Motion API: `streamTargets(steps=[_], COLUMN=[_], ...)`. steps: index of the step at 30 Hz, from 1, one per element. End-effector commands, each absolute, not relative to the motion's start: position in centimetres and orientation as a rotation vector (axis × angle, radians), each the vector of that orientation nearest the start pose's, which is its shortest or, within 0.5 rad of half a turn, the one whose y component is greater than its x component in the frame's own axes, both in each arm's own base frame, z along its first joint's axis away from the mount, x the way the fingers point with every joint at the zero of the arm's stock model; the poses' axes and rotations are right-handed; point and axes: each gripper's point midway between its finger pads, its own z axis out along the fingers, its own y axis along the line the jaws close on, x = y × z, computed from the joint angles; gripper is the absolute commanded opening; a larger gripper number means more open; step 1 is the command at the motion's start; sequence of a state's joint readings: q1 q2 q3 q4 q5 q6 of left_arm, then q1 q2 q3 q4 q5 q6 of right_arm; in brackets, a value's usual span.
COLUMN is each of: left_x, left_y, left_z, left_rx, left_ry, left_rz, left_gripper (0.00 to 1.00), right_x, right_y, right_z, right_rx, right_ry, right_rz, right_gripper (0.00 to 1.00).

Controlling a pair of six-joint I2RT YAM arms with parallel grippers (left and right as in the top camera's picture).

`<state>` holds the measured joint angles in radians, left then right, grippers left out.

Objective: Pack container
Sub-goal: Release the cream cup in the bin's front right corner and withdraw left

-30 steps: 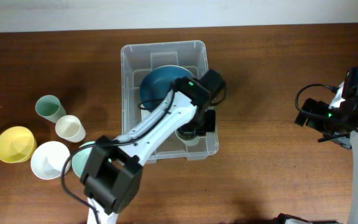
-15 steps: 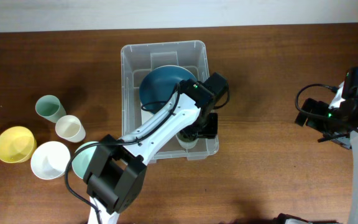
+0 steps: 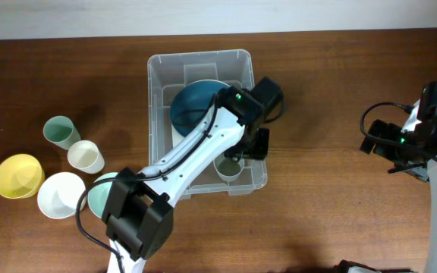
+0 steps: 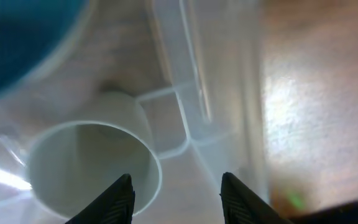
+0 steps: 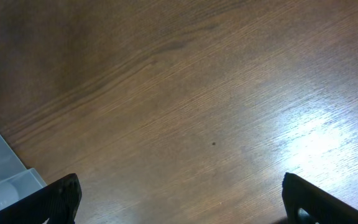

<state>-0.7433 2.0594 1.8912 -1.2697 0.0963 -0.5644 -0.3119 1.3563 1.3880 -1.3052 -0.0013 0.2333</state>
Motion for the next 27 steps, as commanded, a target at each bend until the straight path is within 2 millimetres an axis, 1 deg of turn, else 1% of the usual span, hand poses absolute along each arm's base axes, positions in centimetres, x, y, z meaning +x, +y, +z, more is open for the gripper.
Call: streamTargets(steps=[1, 3, 5, 7, 8, 9, 10, 13, 14, 15, 18, 20, 21, 22, 25, 26, 27], left_x=[34.0, 35.7, 36.9, 37.6, 38.0, 38.2, 38.3, 38.5, 38.4, 38.2, 38.2, 37.9, 37.8, 37.5, 37.0, 36.7, 36.7], left_y=[-27.9, -25.1, -21.4, -18.3, -15.8, -13.9, -13.0, -6.5, -4.8, -3.6, -1.0, 1.0, 1.5, 2.4, 3.8, 4.4, 4.5], left_z=[15.5, 18.0, 20.1, 21.5, 22.4, 22.9, 23.2, 24.6, 24.9, 25.0, 24.8, 24.1, 23.8, 23.1, 21.5, 20.3, 19.4], left_rx=[0.262, 0.188, 0.089, -0.007, -0.09, -0.151, -0.18, -0.405, -0.466, -0.509, -0.574, -0.644, -0.659, -0.674, -0.729, -0.758, -0.757], left_ry=[2.918, 2.869, 2.85, 2.854, 2.856, 2.855, 2.854, 2.834, 2.83, 2.831, 2.843, 2.861, 2.868, 2.889, 2.925, 2.946, 2.968], left_rz=[-0.05, 0.056, 0.143, 0.17, 0.182, 0.19, 0.194, 0.219, 0.227, 0.234, 0.213, 0.224, 0.231, 0.242, 0.266, 0.268, 0.241], left_gripper=[0.47, 0.47, 0.47, 0.47, 0.47, 0.47, 0.47, 0.47, 0.47, 0.47, 0.47, 0.47, 0.47, 0.47, 0.47, 0.47, 0.47], right_x=[26.7, 26.7, 26.7, 26.7, 26.7, 26.7, 26.7, 26.7, 26.7, 26.7, 26.7, 26.7, 26.7, 26.7, 26.7, 26.7, 26.7], right_y=[-8.5, -8.5, -8.5, -8.5, -8.5, -8.5, -8.5, -8.5, -8.5, -8.5, -8.6, -8.6, -8.6, -8.6, -8.6, -8.6, -8.6], right_z=[21.2, 21.2, 21.2, 21.2, 21.2, 21.2, 21.2, 21.2, 21.2, 21.2, 21.2, 21.2, 21.2, 21.2, 21.2, 21.2, 21.2], right_rx=[0.77, 0.769, 0.769, 0.769, 0.769, 0.769, 0.769, 0.769, 0.769, 0.769, 0.769, 0.763, 0.763, 0.763, 0.763, 0.763, 0.763], right_ry=[2.708, 2.709, 2.709, 2.709, 2.709, 2.709, 2.709, 2.708, 2.708, 2.708, 2.708, 2.709, 2.709, 2.709, 2.709, 2.709, 2.709], right_rz=[-0.006, -0.007, -0.006, -0.006, -0.006, -0.006, -0.006, -0.007, -0.007, -0.007, -0.007, -0.008, -0.008, -0.008, -0.008, -0.008, -0.008], right_gripper=[0.99, 0.99, 0.99, 0.99, 0.99, 0.99, 0.99, 0.99, 0.99, 0.99, 0.99, 0.99, 0.99, 0.99, 0.99, 0.99, 0.99])
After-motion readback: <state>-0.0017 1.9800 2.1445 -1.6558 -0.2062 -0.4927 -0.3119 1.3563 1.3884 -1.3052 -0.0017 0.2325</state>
